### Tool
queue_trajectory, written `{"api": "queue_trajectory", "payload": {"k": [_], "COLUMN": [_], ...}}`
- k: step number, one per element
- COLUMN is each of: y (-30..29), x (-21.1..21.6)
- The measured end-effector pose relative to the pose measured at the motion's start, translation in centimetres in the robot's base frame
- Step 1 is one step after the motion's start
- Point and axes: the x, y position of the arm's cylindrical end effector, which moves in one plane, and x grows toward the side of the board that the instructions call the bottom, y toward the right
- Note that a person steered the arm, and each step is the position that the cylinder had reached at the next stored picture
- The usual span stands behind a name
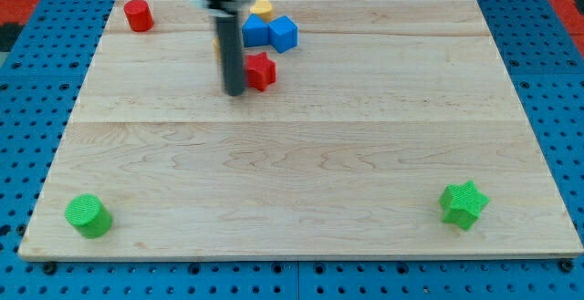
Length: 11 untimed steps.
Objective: Push the red circle into the hexagon
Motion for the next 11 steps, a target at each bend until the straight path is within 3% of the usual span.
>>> {"api": "queue_trajectory", "payload": {"k": [1, 2, 3, 4, 6, 8, 9, 10, 11], "y": [-6.1, -14.2, -12.4, -9.3, -2.3, -13.6, -13.8, -8.3, -11.7], "x": [-1.7, -10.2, -12.5, -12.3, -19.5, -18.6, -13.9, -11.7, -13.9]}}
